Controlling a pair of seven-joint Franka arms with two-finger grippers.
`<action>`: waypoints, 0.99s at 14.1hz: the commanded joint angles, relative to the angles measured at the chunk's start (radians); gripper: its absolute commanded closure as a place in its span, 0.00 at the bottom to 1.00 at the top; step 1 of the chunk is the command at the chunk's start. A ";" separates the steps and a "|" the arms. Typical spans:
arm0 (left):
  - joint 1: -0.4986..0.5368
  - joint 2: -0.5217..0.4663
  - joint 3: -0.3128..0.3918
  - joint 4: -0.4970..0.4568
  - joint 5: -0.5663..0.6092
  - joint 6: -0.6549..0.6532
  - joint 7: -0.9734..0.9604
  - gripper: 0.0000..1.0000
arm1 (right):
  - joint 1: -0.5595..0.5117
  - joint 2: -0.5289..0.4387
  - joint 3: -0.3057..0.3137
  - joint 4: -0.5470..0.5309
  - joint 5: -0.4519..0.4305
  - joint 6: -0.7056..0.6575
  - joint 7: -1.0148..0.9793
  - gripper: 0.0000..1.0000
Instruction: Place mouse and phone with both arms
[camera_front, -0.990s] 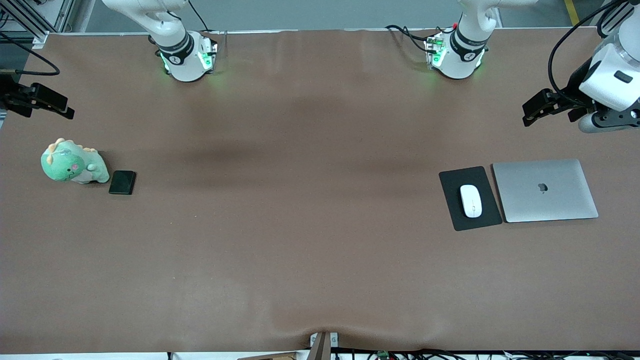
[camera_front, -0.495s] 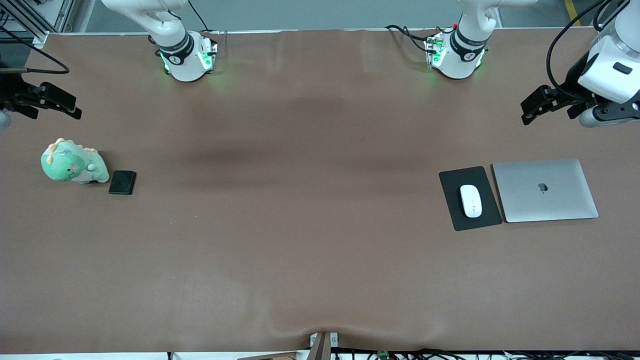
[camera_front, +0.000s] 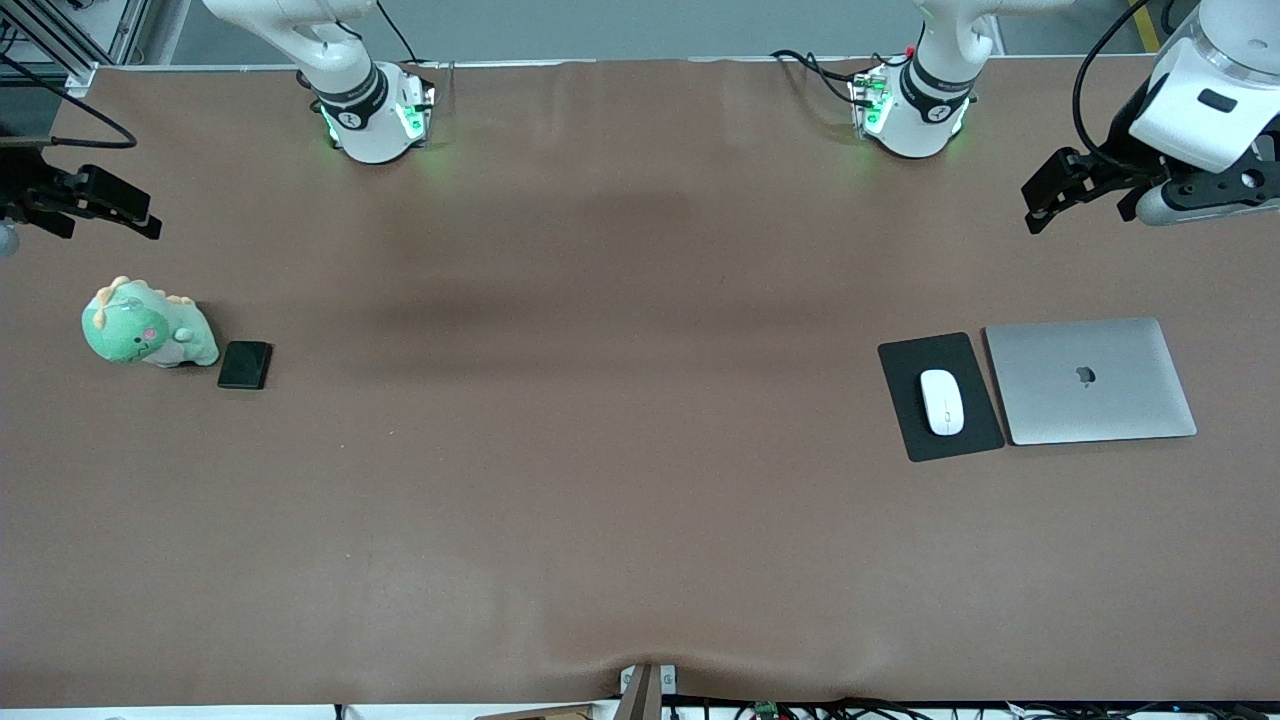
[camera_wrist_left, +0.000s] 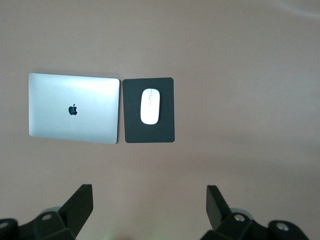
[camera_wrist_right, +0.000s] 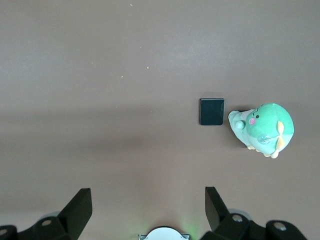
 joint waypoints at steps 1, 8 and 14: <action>0.021 -0.017 -0.010 -0.019 0.010 -0.008 0.037 0.00 | 0.003 -0.002 -0.003 0.007 -0.013 -0.002 -0.003 0.00; 0.041 -0.017 0.019 0.001 0.011 -0.074 0.173 0.00 | 0.003 -0.002 -0.003 0.007 -0.013 -0.003 -0.005 0.00; 0.044 0.005 0.021 0.053 0.022 -0.074 0.173 0.00 | 0.003 -0.002 -0.003 0.007 -0.015 -0.003 -0.005 0.00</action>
